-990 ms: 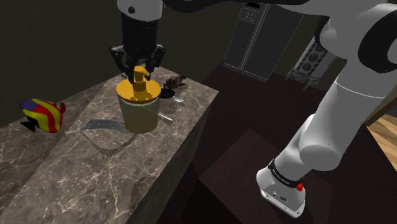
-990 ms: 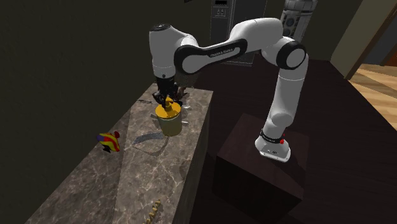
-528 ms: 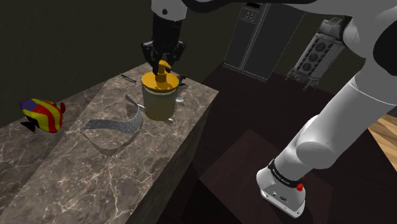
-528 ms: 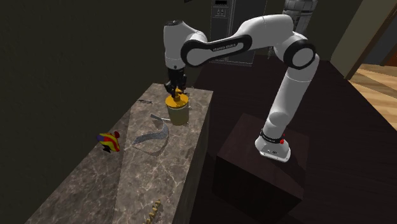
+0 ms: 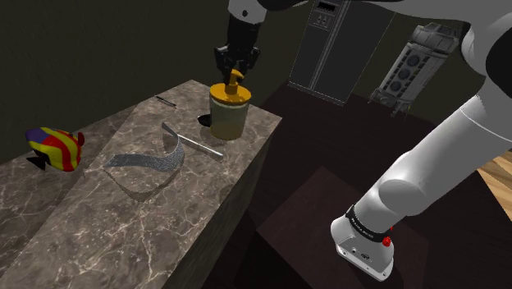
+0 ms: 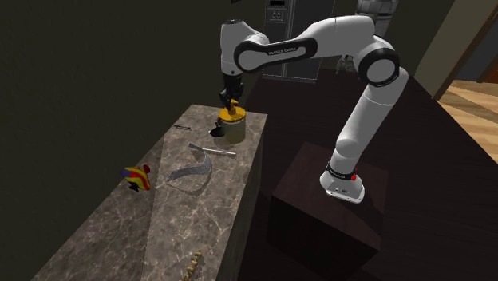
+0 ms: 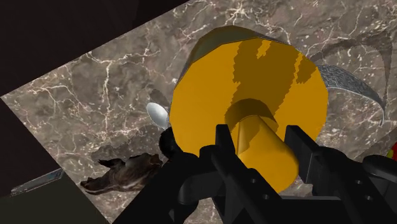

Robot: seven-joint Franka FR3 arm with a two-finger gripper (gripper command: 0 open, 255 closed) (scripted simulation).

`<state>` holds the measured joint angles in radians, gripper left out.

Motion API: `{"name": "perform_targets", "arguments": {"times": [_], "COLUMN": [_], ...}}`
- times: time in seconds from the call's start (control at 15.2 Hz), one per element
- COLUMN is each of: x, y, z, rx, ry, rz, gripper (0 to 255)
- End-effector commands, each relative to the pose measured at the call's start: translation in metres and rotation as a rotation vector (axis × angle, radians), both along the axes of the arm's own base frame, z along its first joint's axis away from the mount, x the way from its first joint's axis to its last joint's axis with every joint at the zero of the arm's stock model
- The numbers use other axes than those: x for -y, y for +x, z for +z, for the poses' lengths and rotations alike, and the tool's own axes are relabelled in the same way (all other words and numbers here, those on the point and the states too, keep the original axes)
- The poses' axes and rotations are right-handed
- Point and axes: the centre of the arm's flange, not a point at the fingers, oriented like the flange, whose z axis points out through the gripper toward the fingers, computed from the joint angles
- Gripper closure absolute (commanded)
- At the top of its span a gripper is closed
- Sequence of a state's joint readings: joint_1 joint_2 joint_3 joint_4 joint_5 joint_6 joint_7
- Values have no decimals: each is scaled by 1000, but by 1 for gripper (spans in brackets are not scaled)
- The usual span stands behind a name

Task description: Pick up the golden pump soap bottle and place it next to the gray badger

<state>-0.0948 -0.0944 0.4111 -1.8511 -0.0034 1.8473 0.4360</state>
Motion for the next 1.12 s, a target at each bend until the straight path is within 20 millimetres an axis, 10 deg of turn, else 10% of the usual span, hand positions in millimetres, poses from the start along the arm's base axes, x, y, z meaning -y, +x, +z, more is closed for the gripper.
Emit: {"name": "perform_targets", "arguments": {"times": [0.0,1.06], "x": [26,232], "y": [6,52], "z": [1,2], "rx": [2,2], "ry": [0,0], "rz": [2,2], "gripper": [255,255]}}
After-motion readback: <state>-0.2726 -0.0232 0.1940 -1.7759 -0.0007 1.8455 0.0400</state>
